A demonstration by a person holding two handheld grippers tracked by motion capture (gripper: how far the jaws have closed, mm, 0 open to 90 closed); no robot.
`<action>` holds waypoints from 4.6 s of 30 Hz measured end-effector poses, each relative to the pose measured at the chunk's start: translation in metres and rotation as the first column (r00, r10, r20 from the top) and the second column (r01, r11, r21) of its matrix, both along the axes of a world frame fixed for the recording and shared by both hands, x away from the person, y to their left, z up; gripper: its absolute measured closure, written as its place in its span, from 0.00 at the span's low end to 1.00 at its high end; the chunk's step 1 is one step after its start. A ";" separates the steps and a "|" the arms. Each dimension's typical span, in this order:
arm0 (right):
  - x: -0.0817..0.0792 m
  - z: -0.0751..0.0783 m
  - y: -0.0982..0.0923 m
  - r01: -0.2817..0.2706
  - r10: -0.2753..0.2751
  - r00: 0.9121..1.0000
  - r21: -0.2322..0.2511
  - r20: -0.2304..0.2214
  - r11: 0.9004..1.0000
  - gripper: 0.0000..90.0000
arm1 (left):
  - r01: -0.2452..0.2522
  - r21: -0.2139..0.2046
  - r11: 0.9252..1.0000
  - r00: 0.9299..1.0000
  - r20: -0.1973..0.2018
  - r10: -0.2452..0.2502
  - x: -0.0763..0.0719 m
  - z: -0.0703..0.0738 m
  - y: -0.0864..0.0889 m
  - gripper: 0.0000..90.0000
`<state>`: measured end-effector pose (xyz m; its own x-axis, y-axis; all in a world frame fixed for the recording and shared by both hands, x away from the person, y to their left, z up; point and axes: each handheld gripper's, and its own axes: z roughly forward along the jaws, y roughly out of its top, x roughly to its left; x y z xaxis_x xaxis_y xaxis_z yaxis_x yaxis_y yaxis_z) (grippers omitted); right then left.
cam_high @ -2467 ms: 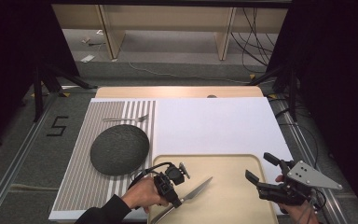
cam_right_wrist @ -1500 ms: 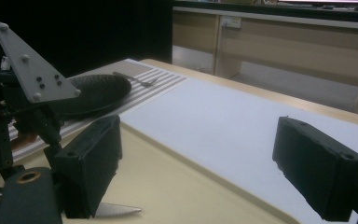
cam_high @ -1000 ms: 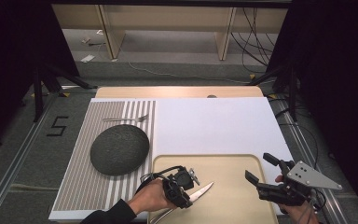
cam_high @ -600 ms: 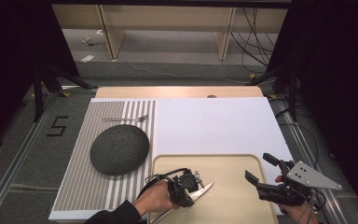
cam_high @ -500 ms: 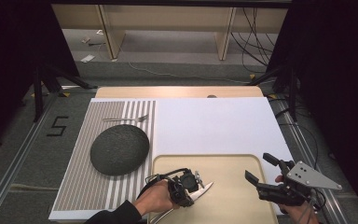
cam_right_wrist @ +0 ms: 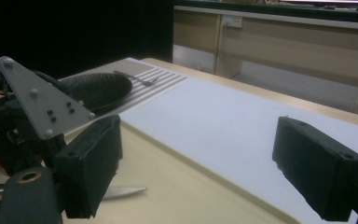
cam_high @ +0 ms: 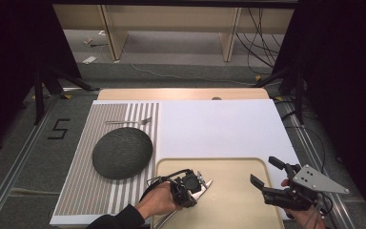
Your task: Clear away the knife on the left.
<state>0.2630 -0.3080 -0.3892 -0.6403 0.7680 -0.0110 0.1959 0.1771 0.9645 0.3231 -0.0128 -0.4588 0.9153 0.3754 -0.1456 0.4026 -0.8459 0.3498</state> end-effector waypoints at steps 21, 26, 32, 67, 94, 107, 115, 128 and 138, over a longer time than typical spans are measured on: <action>0.000 0.000 0.000 -0.001 0.001 1.000 0.002 0.000 1.000 0.19 | -0.080 0.041 0.996 0.996 0.034 0.078 0.011 0.002 0.015 1.00; 0.000 0.000 0.000 -0.002 0.002 1.000 0.002 0.001 1.000 0.19 | -0.098 0.045 0.994 0.995 0.040 0.096 0.014 0.002 0.018 1.00; 0.000 0.000 0.000 -0.001 0.001 1.000 0.002 0.000 1.000 0.19 | -0.126 0.053 0.991 0.991 0.047 0.124 0.015 0.002 0.027 1.00; 0.000 0.000 0.000 0.001 -0.001 1.000 -0.001 -0.004 1.000 0.19 | -0.184 0.079 0.980 0.982 0.063 0.179 0.021 0.002 0.054 1.00; 0.001 0.000 -0.001 0.001 -0.001 1.000 -0.001 -0.005 1.000 0.19 | -0.213 0.086 0.973 0.976 0.062 0.208 0.020 0.002 0.068 1.00; 0.000 0.000 -0.001 0.001 -0.001 1.000 0.000 -0.004 1.000 0.19 | -0.208 0.079 0.975 0.978 0.034 0.206 0.019 0.002 0.071 0.98; 0.001 0.001 -0.001 0.000 0.000 1.000 0.003 -0.004 1.000 0.19 | -0.202 0.020 0.979 0.979 -0.022 0.202 0.022 0.004 0.072 0.61; 0.000 0.001 0.000 -0.002 0.002 1.000 0.004 -0.001 1.000 0.19 | -0.180 -0.090 0.980 0.984 -0.020 0.179 0.018 0.013 0.071 0.26; 0.000 0.001 0.000 -0.003 0.003 1.000 0.005 -0.002 1.000 0.19 | -0.186 -0.210 0.960 0.981 0.016 0.194 0.017 0.024 0.075 0.21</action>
<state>0.2633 -0.3080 -0.3886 -0.6424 0.7663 -0.0058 0.1974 0.1728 0.9650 0.3397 0.0618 -0.4347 0.8362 0.5080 -0.2069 0.5329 -0.6629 0.5260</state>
